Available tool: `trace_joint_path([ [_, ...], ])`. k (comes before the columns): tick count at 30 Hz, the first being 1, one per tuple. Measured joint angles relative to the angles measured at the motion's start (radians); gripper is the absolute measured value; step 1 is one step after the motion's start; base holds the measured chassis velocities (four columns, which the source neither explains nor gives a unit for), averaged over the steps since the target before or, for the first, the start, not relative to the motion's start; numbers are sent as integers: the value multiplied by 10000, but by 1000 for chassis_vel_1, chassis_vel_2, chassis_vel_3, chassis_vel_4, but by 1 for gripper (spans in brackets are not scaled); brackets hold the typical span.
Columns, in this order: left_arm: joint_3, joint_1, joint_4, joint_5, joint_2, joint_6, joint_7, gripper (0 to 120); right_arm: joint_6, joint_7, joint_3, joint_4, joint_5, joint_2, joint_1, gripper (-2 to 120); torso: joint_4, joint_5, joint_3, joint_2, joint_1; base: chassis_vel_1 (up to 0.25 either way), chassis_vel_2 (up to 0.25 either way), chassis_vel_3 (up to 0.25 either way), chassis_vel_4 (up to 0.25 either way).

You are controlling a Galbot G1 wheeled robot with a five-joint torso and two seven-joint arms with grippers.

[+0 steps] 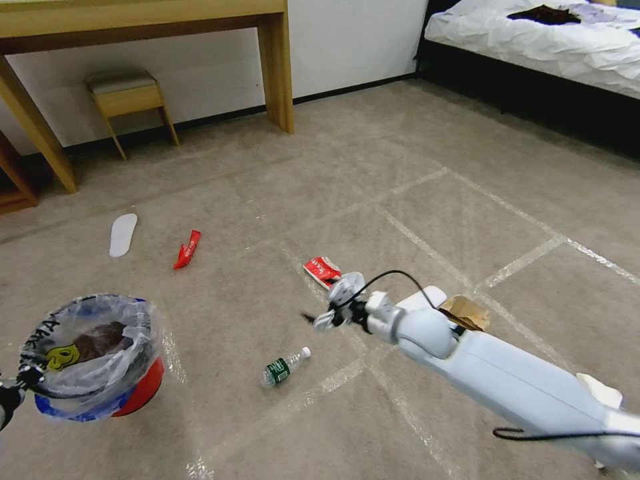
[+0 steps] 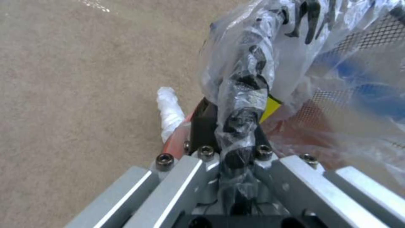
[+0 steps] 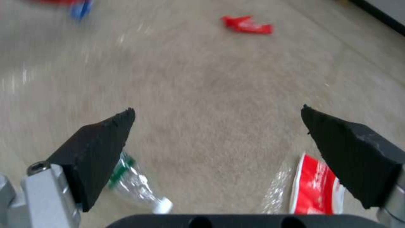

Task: Pick up the trash bin and place the garbage on the floor into it.

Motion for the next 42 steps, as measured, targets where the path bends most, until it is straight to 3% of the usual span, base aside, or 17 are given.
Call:
trace_joint_path([
  [4, -174, 93, -92, -35, -95, 3, -2, 0, 59, -436, -931, -826, -646, 600, 704, 100, -1, 0, 1, -2, 0, 0, 0, 0, 0],
  [6, -313, 167, -162, -59, -223, 3, 1, 0, 215, -1028, -1543, -1616, -1197, 1395, 1110, 100, -2, 0, 0, -1, 0, 0, 0, 0, 0],
  [9, -382, 209, -189, -62, -302, 3, 13, 0, 430, -1432, -1850, -2064, -1499, 1924, 1265, 100, -2, -1, 1, -1, 0, 0, 0, 0, 0],
  [11, -553, 300, -237, -85, -432, 5, 49, 0, 937, -2005, -2367, -2916, -1931, 2830, 1419, 100, 4, -1, 1, -1, 0, 0, 0, 0, 0],
  [13, -606, 329, -239, -98, -452, 4, 63, 0, 1007, -2194, -2445, -3172, -2032, 3035, 1425, 100, 4, 1, 0, -1, 0, 0, 0, 0, 0],
  [15, -752, 427, -247, -111, -504, -12, 110, 0, 1617, -3138, -2501, -4277, -2787, 3643, 1428, 100, 2, 1, 0, -1, 0, 0, 0, 0, 0],
  [19, -794, 440, -275, -126, -554, -21, 125, 0, 1994, -3645, -2449, -4949, -3350, 3889, 1386, 100, -1, 0, 0, -1, 0, 0, 0, 0, 0],
  [22, -801, 436, -294, -130, -653, -29, 134, 0, 2848, -3929, -2159, -6019, -4127, 4218, 1225, 100, -1, 1, 0, -1, 0, 0, 0, 0, 0],
  [32, -791, 384, -239, -126, -617, -48, 137, 0, 3013, -4228, -2111, -5769, -4428, 4045, 973, 100, 0, 3, -1, 0, 0, 0, 0, 0, 0],
  [42, -737, 366, -244, -103, -762, -68, 174, 0, 3253, -4006, -2054, -7005, -4673, 4381, 516, 100, -1, 3, -1, 0, -1, 0, 0, 0, 0],
])
